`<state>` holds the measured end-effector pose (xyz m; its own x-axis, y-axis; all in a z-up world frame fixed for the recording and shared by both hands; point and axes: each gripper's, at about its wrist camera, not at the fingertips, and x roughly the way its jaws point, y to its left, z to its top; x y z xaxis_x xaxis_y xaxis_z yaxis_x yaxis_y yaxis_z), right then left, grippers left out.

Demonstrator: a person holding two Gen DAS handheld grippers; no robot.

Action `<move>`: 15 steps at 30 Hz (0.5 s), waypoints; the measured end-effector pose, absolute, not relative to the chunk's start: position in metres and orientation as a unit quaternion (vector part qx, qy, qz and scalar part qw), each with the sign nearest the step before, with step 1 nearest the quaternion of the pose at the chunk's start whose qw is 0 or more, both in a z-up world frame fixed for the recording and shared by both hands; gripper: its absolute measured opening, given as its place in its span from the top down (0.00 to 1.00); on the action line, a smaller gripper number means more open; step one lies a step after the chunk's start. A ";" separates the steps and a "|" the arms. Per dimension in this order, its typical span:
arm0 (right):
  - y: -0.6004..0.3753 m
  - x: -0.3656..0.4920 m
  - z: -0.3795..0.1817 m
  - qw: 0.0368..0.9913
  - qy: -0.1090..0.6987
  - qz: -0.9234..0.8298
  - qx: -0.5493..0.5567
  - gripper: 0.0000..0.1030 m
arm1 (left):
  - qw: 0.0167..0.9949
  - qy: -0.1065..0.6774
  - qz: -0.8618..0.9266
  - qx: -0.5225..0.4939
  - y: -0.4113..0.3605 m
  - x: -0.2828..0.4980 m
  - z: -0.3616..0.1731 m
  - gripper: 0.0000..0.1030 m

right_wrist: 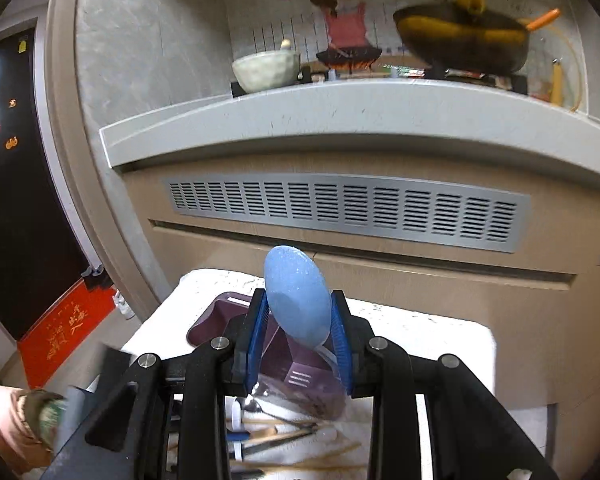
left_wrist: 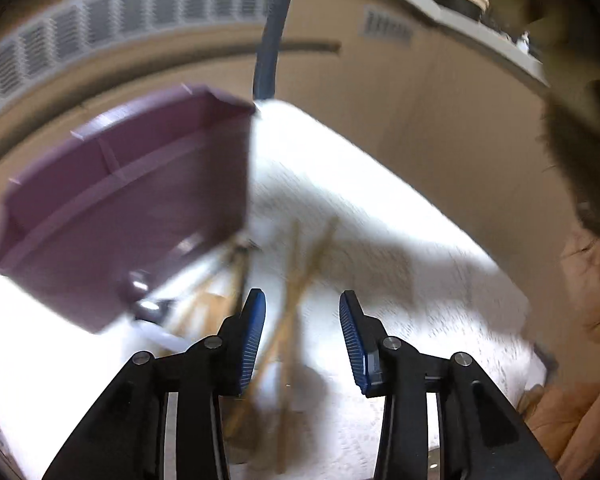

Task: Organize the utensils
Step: 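Grasp another wooden chopstick from the table with the left gripper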

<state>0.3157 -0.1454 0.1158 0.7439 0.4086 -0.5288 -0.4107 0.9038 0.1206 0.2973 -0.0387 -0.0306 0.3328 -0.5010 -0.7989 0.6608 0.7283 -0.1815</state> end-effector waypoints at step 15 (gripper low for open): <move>-0.204 0.243 0.074 0.918 0.345 0.193 0.034 0.72 | 0.836 0.482 -0.242 0.099 -0.071 0.303 -0.054 0.95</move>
<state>0.2431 -0.2036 0.0741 0.6875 0.3778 -0.6202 -0.3305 0.9232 0.1961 0.3032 -0.0714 -0.0542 0.4183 -0.3086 -0.8543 0.4996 0.8636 -0.0673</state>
